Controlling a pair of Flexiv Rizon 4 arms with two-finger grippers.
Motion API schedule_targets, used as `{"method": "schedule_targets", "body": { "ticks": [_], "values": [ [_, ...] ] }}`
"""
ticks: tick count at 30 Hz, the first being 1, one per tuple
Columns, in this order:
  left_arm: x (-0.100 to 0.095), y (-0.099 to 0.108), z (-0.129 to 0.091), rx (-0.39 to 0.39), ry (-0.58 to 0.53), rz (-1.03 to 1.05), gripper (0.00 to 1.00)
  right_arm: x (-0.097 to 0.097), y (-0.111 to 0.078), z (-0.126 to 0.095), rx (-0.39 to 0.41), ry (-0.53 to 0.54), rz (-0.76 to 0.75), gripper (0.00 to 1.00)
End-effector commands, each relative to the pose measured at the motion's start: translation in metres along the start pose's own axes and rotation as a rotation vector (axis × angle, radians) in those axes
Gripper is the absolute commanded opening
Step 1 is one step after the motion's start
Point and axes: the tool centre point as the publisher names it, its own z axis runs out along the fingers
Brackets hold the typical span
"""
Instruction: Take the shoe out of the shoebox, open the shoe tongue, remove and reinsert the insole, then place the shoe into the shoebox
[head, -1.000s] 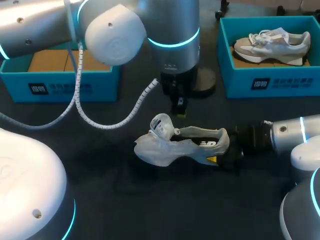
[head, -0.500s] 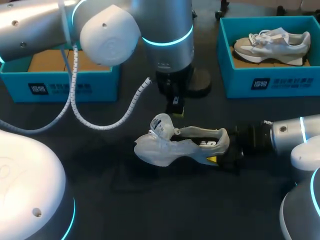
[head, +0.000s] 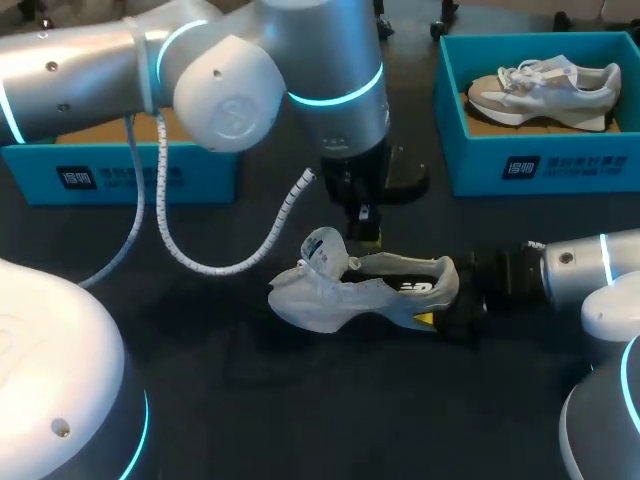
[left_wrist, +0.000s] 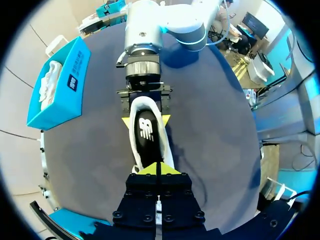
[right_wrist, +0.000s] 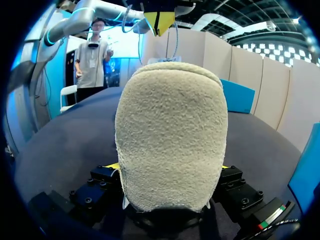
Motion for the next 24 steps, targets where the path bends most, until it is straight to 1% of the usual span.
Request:
{"method": "schedule_targets", "body": {
  "ticks": [1, 2, 5, 19, 20, 21, 22, 24],
  "values": [
    [-0.008, -0.015, 0.023, -0.027, 0.011, 0.000, 0.00, -0.001, -0.001, 0.004, 0.008, 0.000, 0.000, 0.00],
    [-0.008, -0.016, 0.025, -0.016, 0.017, -0.007, 0.00, -0.001, -0.001, 0.004, 0.008, 0.000, 0.000, 0.00],
    [-0.007, -0.017, 0.032, -0.040, 0.037, 0.005, 0.00, -0.001, -0.001, 0.004, 0.008, 0.000, 0.000, 0.00],
    [-0.007, -0.017, 0.032, -0.040, 0.037, 0.005, 0.00, -0.001, -0.001, 0.004, 0.008, 0.000, 0.000, 0.00],
    [-0.010, -0.018, 0.034, -0.048, 0.038, 0.002, 0.00, -0.001, -0.001, 0.004, 0.008, 0.000, 0.000, 0.00],
    [-0.012, -0.018, 0.035, -0.046, 0.025, -0.002, 0.00, -0.001, -0.001, 0.004, 0.008, 0.000, 0.000, 0.00],
    [-0.014, -0.019, 0.037, -0.028, 0.032, 0.003, 0.00, -0.001, -0.001, 0.004, 0.008, 0.000, 0.000, 0.00],
    [-0.017, -0.021, 0.043, -0.033, 0.026, 0.003, 0.00, -0.001, -0.001, 0.004, 0.008, 0.000, 0.000, 0.00]
  ]
}}
